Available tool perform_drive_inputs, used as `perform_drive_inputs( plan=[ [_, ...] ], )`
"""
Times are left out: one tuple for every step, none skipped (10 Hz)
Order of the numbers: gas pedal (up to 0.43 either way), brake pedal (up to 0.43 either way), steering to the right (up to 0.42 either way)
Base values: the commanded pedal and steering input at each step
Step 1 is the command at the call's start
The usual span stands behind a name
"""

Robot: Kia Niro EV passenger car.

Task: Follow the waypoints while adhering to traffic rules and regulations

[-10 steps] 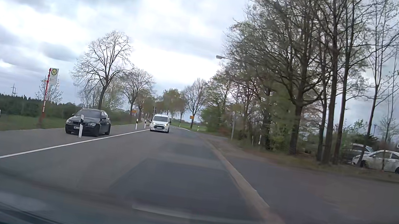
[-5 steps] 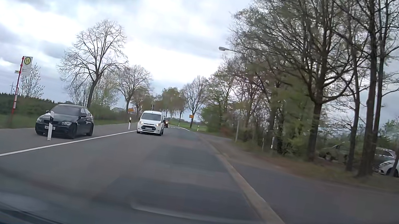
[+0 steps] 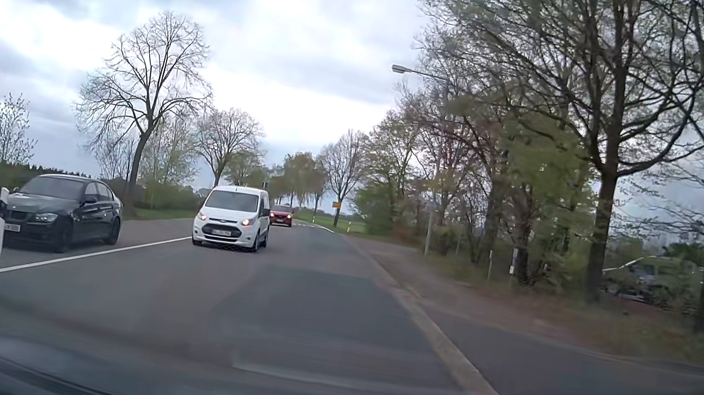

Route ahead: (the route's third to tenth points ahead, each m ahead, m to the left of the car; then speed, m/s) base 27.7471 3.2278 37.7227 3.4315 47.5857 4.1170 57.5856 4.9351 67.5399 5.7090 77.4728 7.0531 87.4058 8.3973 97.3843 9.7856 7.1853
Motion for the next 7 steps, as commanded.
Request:
perform_drive_inputs(
  plan=[
    [0.079, 0.0, -0.006],
    [0.079, 0.0, -0.008],
    [0.079, 0.0, -0.008],
    [0.079, 0.0, -0.008],
    [0.079, 0.0, -0.008],
    [0.079, 0.0, -0.008],
    [0.079, 0.0, -0.007]
  ],
)
